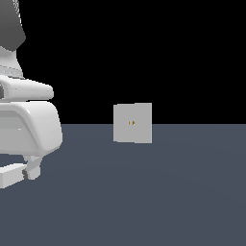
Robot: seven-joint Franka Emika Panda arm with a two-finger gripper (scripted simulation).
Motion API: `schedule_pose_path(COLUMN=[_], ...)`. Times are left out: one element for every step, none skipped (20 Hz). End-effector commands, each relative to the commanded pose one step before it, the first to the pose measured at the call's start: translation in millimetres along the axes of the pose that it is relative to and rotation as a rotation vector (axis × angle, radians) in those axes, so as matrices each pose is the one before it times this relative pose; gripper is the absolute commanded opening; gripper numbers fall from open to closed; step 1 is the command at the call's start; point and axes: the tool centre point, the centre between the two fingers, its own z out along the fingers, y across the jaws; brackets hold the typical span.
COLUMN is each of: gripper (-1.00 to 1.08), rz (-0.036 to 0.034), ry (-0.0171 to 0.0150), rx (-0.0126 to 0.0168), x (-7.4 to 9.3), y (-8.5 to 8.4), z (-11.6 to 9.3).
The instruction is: Plug the charger into the wall socket.
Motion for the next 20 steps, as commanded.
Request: schedule_pose_path(gripper=[1.0,1.0,1.0,1.0,-1.0,-1.0,-1.0,-1.0,-1.0,-1.0,-1.0,-1.0,-1.0,-1.0,-1.0,-1.0,-1.0,-1.0,-1.0,-1.0], rz=[0.00011,0.0,0.0,0.0,0.0,0.0,0.0,0.0,0.0,0.0,0.0,0.0,0.0,0.0,0.0,0.0,0.0,0.00119,0.00116,0.00151], ry=[0.00085,0.0,0.0,0.0,0.0,0.0,0.0,0.0,0.0,0.0,0.0,0.0,0.0,0.0,0.0,0.0,0.0,0.00001,0.00003,0.00004], rx=[0.00071,0.0,0.0,0.0,0.0,0.0,0.0,0.0,0.0,0.0,0.0,0.0,0.0,0.0,0.0,0.0,0.0,-0.0001,-0.00027,-0.00034], x=[-0.85,-0.19,-0.1,-0.03,0.0,0.0,0.0,0.0,0.0,0.0,0.0,0.0,0.0,0.0,-0.03,0.12,0.35,0.96,1.18,1.52], y=[-0.35,-0.08,-0.06,-0.02,0.0,0.0,0.0,0.0,0.0,0.0,0.0,0.0,0.0,0.0,-0.04,0.21,0.63,1.6,2.02,2.59], z=[6.19,1.27,0.76,0.25,0.0,0.0,0.0,0.0,0.0,0.0,0.0,0.0,0.0,0.0,-0.14,-0.12,-0.37,-0.59,-0.79,-1.01])
